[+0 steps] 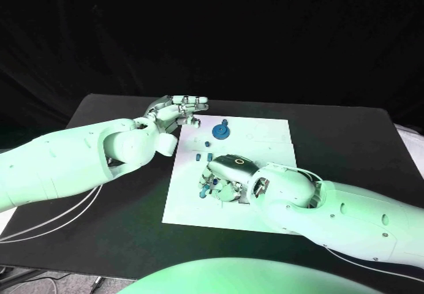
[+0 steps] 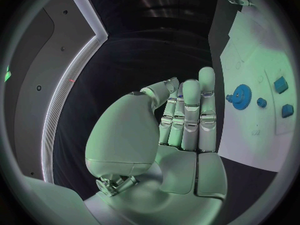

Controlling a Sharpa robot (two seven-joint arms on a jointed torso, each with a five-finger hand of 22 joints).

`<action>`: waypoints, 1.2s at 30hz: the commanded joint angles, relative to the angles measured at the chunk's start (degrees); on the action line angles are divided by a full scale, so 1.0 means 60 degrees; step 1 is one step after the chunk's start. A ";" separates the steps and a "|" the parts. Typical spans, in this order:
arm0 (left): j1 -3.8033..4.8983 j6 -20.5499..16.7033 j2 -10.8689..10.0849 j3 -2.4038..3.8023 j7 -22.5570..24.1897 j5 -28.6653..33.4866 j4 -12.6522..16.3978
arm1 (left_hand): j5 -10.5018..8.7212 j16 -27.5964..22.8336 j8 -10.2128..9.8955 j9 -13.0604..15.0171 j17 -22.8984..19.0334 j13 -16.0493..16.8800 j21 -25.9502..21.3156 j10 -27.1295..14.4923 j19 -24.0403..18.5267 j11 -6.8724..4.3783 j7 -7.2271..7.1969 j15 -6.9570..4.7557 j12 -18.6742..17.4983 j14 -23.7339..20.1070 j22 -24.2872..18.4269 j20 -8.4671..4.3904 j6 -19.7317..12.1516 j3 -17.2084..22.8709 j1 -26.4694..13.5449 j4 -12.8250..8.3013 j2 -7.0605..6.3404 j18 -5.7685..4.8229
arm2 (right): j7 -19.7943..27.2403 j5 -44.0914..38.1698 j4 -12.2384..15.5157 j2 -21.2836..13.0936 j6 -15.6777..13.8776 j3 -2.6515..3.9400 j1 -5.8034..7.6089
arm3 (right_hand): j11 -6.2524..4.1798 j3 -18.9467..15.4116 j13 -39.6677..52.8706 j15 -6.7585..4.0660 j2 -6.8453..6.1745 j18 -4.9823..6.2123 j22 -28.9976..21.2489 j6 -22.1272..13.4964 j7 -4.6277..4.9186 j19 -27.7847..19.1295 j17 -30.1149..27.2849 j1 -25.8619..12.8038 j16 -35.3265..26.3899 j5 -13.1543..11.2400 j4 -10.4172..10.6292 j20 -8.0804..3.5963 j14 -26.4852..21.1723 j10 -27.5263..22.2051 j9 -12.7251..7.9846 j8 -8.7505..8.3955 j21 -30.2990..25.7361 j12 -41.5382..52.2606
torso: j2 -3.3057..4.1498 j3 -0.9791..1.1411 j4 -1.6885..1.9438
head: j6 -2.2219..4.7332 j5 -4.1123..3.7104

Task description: Assemble the parts on the task board

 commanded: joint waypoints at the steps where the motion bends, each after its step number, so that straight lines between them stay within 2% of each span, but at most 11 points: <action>1: 0.0002 0.0190 0.0016 0.0007 0.0046 -0.0038 0.0017 | 0.0023 -0.0037 0.0033 -0.0009 -0.0010 0.0008 -0.0030 -0.0067 -0.0045 -0.0008 -0.0003 -0.0016 0.0064 -0.0070 -0.0013 -0.0012 0.0033 -0.0047 0.0031 0.0024 0.0050 0.0181 | -0.0163 -0.0458 -0.0024 0.0035 0.0331 -0.0018 -0.0040 | -0.0385 0.0040 0.0010 0.0007 0.0045 -0.0119 -0.0007 -0.0026 0.0066 0.0041 0.0005 -0.0042 0.0004 0.0023 -0.0008 0.0033 0.0364 0.0483 0.0014 -0.0037 0.0011 0.0027 | 0.0001 0.0000 -0.0009 | -0.0017 -0.0008; 9: 0.0002 0.0193 0.0003 0.0007 0.0034 -0.0045 0.0024 | 0.0023 -0.0037 0.0033 -0.0009 -0.0010 0.0008 -0.0030 -0.0067 -0.0045 -0.0008 -0.0003 -0.0016 0.0064 -0.0070 -0.0013 -0.0012 0.0033 -0.0047 0.0031 0.0024 0.0050 0.0181 | -0.0339 -0.0907 0.0030 0.0058 0.0401 -0.0021 -0.0054 | -0.0389 0.0040 0.0013 0.0007 0.0043 -0.0122 0.0011 -0.0021 0.0062 0.0046 0.0017 -0.0052 0.0014 0.0026 -0.0014 0.0034 0.0367 0.0489 0.0017 -0.0037 0.0022 0.0022 | -0.0002 -0.0005 0.0004 | -0.0055 -0.0025; 17: 0.0002 0.0194 0.0001 0.0007 0.0025 -0.0047 0.0031 | 0.0023 -0.0037 0.0033 -0.0009 -0.0010 0.0008 -0.0030 -0.0067 -0.0045 -0.0008 -0.0003 -0.0016 0.0064 -0.0070 -0.0013 -0.0012 0.0033 -0.0047 0.0031 0.0024 0.0050 0.0181 | -0.0453 -0.1203 0.0090 0.0184 0.0850 -0.0034 -0.0064 | -0.0398 -0.0013 0.0026 0.0005 -0.0024 -0.0116 -0.0004 -0.0001 0.0049 0.0032 0.0037 -0.0156 0.0039 0.0028 -0.0037 0.0039 0.0375 0.0513 0.0031 -0.0043 0.0016 -0.0019 | -0.0013 -0.0017 0.0007 | -0.0069 -0.0025; 19: 0.0002 0.0191 0.0002 0.0007 0.0026 -0.0048 0.0034 | 0.0023 -0.0037 0.0033 -0.0009 -0.0010 0.0008 -0.0030 -0.0067 -0.0045 -0.0008 -0.0003 -0.0016 0.0064 -0.0070 -0.0013 -0.0012 0.0033 -0.0047 0.0031 0.0024 0.0050 0.0181 | -0.0486 -0.1199 0.0059 0.0225 0.0969 -0.0056 -0.0065 | -0.0355 -0.0126 0.0004 0.0037 -0.0122 -0.0111 -0.0054 -0.0128 0.0082 -0.0001 0.0080 -0.0348 0.0081 0.0035 0.0020 0.0054 0.0386 0.0384 0.0006 -0.0129 -0.0015 -0.0129 | -0.0013 -0.0022 0.0008 | -0.0065 -0.0020; 21: 0.0003 0.0188 0.0003 0.0007 0.0024 -0.0048 0.0035 | 0.0025 -0.0037 0.0046 -0.0007 -0.0038 0.0009 -0.0037 -0.0067 -0.0048 -0.0011 -0.0007 -0.0018 0.0095 -0.0083 -0.0017 -0.0013 0.0039 -0.0070 0.0040 0.0009 0.0080 0.0181 | -0.0512 -0.1165 0.0020 0.0261 0.1035 -0.0081 -0.0065 | -0.0217 -0.0342 -0.0085 0.0171 -0.0371 -0.0054 -0.0419 -0.0560 0.0198 -0.0178 -0.0099 -0.0737 -0.0061 0.0122 0.0186 0.0117 0.0320 -0.0089 -0.0097 -0.0303 -0.0237 -0.0420 | -0.0013 -0.0017 0.0005 | -0.0067 -0.0012; 23: 0.0003 0.0188 0.0002 0.0007 0.0020 -0.0048 0.0036 | 0.0025 -0.0037 0.0046 -0.0007 -0.0038 0.0009 -0.0037 -0.0067 -0.0048 -0.0011 -0.0007 -0.0018 0.0095 -0.0083 -0.0017 -0.0013 0.0039 -0.0070 0.0040 0.0009 0.0080 0.0181 | -0.0527 -0.1141 -0.0005 0.0281 0.1005 -0.0100 -0.0066 | -0.0104 -0.0566 -0.0111 0.0272 -0.0603 0.0028 -0.0864 -0.1016 0.0239 -0.0392 -0.0349 -0.1017 -0.0266 0.0159 0.0302 0.0188 0.0214 -0.0569 -0.0209 -0.0307 -0.0517 -0.0656 | -0.0013 -0.0013 0.0007 | -0.0069 -0.0013; 25: 0.0003 0.0189 -0.0003 0.0007 0.0013 -0.0049 0.0039 | 0.0025 -0.0037 0.0046 -0.0007 -0.0038 0.0009 -0.0037 -0.0067 -0.0048 -0.0011 -0.0007 -0.0018 0.0095 -0.0083 -0.0017 -0.0013 0.0039 -0.0070 0.0040 0.0009 0.0080 0.0181 | -0.0545 -0.1125 -0.0015 0.0286 0.0867 -0.0112 -0.0068 | -0.0025 -0.0906 -0.0104 0.0320 -0.0784 0.0099 -0.1239 -0.1454 0.0242 -0.0576 -0.0559 -0.1190 -0.0435 0.0226 0.0365 0.0261 0.0109 -0.1114 -0.0290 -0.0293 -0.0771 -0.0811 | -0.0011 -0.0011 0.0005 | -0.0068 -0.0013; 28: 0.0003 0.0189 -0.0009 0.0007 0.0006 -0.0050 0.0041 | 0.0025 -0.0037 0.0046 -0.0007 -0.0038 0.0009 -0.0037 -0.0067 -0.0048 -0.0011 -0.0007 -0.0018 0.0095 -0.0083 -0.0017 -0.0013 0.0039 -0.0070 0.0040 0.0009 0.0080 0.0181 | -0.0550 -0.1113 -0.0007 0.0270 0.0564 -0.0122 -0.0072 | 0.0039 -0.1266 -0.0097 0.0361 -0.0844 0.0119 -0.1379 -0.1686 0.0274 -0.0637 -0.0631 -0.1274 -0.0478 0.0252 0.0421 0.0315 0.0062 -0.1526 -0.0297 -0.0287 -0.0875 -0.0811 | -0.0007 -0.0008 -0.0001 | -0.0071 -0.0018; 32: 0.0003 0.0198 -0.0010 0.0007 -0.0006 -0.0051 0.0037 | 0.0025 -0.0037 0.0046 -0.0007 -0.0038 0.0009 -0.0037 -0.0067 -0.0048 -0.0011 -0.0007 -0.0018 0.0095 -0.0083 -0.0017 -0.0013 0.0039 -0.0070 0.0040 0.0009 0.0080 0.0181 | -0.0536 -0.1105 0.0063 0.0183 -0.0052 -0.0128 -0.0091 | 0.0078 -0.1816 -0.0072 0.0398 -0.0749 0.0127 -0.1411 -0.1828 0.0253 -0.0621 -0.0656 -0.1204 -0.0453 0.0315 0.0485 0.0357 0.0047 -0.1848 -0.0280 -0.0271 -0.0906 -0.0672 | -0.0014 -0.0004 0.0001 | -0.0056 -0.0039; 36: 0.0003 0.0202 -0.0011 0.0007 -0.0013 -0.0052 0.0027 | 0.0025 -0.0037 0.0046 -0.0007 -0.0038 0.0009 -0.0037 -0.0067 -0.0048 -0.0011 -0.0007 -0.0018 0.0095 -0.0083 -0.0017 -0.0013 0.0039 -0.0070 0.0040 0.0009 0.0080 0.0181 | -0.0485 -0.1103 0.0206 0.0007 -0.0671 -0.0128 -0.0109 | 0.0081 -0.2053 -0.0066 0.0402 -0.0703 0.0130 -0.1430 -0.1805 0.0264 -0.0613 -0.0678 -0.1132 -0.0449 0.0389 0.0509 0.0364 0.0042 -0.1924 -0.0269 -0.0260 -0.0919 -0.0578 | -0.0011 0.0006 -0.0006 | -0.0047 -0.0054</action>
